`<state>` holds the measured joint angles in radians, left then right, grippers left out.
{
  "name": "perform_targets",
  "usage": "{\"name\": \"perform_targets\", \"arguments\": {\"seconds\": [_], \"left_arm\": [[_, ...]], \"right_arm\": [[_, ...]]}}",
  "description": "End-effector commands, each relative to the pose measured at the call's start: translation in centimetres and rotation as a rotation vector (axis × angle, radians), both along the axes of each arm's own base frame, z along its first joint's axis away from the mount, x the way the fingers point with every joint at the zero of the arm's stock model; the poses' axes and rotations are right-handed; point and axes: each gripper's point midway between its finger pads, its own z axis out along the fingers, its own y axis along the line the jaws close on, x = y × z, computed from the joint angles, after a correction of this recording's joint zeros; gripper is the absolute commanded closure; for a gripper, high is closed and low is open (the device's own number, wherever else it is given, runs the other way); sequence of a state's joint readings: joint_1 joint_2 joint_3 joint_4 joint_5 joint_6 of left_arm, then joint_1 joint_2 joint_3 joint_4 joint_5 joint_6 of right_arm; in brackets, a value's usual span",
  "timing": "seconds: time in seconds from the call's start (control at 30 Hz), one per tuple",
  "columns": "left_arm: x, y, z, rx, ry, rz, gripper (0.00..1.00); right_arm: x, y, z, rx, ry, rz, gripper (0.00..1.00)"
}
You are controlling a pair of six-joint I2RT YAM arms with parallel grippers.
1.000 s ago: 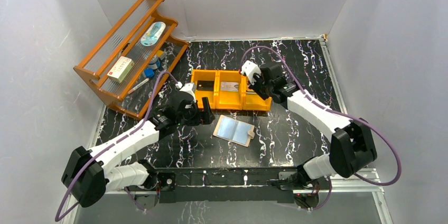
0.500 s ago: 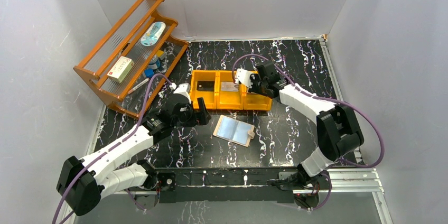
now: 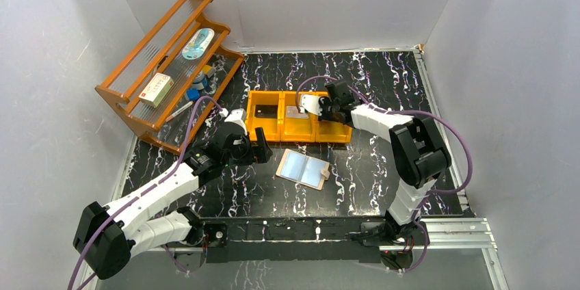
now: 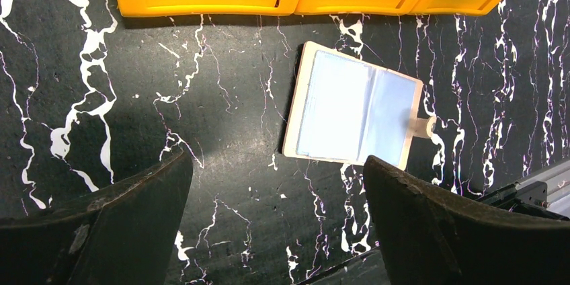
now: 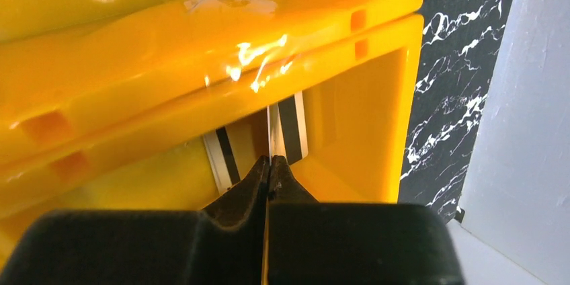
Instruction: Take the credit cards out of the card holder
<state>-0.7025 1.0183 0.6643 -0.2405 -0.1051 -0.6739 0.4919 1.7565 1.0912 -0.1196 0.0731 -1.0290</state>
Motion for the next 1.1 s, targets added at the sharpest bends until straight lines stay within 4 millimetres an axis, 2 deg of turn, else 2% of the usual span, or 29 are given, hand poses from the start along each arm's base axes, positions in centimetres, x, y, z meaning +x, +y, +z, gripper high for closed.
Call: {"name": "perform_targets", "arguments": {"seconds": [0.0,0.2,0.53,1.07], "left_arm": [[0.2,0.4,0.4,0.003,-0.017,0.015,0.02],[0.2,0.4,0.1,0.010,-0.007,0.008,0.02],[0.1,0.1,0.0,0.008,0.003,-0.002,0.02],[-0.2,-0.4,-0.5,-0.008,0.030,-0.019,0.02]], "right_arm": [[2.4,2.0,2.3,0.038,-0.065,0.070,0.92],[1.5,1.5,0.5,0.006,-0.015,0.079,0.87],[1.2,1.0,0.1,-0.002,-0.006,0.055,0.78],[1.2,0.1,-1.0,-0.010,0.020,-0.006,0.71]]}}
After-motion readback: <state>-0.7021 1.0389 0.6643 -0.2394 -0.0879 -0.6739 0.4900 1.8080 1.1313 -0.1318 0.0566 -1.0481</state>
